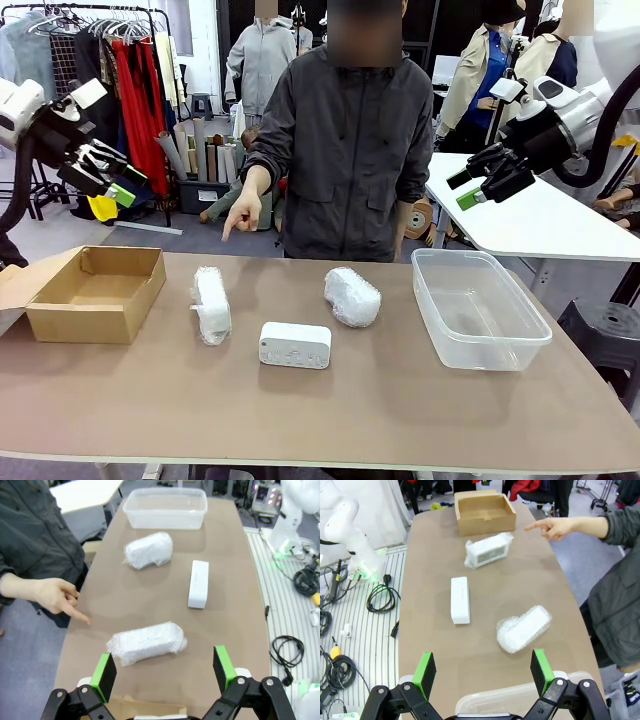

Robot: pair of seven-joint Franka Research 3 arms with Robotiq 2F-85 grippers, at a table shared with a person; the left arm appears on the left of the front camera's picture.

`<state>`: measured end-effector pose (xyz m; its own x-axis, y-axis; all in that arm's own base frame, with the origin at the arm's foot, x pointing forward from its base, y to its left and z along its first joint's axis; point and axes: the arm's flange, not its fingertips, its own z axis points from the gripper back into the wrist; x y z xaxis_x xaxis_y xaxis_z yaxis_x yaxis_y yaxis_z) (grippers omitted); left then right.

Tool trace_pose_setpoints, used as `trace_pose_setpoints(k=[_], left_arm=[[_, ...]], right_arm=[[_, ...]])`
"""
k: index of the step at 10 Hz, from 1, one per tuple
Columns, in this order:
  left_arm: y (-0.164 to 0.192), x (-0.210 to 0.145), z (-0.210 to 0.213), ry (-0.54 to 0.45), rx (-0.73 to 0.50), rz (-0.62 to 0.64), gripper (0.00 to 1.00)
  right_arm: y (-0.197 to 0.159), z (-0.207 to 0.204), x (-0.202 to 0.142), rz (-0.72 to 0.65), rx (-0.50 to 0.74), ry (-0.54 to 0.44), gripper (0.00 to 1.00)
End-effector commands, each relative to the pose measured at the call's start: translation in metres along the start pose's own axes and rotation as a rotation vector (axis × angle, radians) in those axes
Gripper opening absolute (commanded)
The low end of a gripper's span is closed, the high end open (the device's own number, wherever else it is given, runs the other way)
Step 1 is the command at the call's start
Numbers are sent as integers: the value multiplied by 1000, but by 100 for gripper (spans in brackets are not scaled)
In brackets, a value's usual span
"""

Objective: Separate and place wrapped and unwrapped clocks.
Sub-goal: Pick up the Digital clock indicated by the person.

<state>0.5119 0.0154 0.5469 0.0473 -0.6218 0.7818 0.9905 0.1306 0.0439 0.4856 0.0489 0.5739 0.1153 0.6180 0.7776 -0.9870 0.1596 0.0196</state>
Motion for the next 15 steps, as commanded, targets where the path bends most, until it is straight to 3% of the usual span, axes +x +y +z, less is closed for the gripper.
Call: trace_pose_setpoints(k=[1,7,14,15], left_arm=[[0,14,-9,121,11,59,100],[-21,44,-56,321,-3,89,100],[-17,46,-64,306,-24,74,100],[-16,50,-67,395,68,169,100]], right_arm=[[1,-1,0,2,3,-8,100],[1,-1,0,2,3,-8,100],[1,-1,0,2,3,-8,100],[1,-1,0,2,3,-8,100]])
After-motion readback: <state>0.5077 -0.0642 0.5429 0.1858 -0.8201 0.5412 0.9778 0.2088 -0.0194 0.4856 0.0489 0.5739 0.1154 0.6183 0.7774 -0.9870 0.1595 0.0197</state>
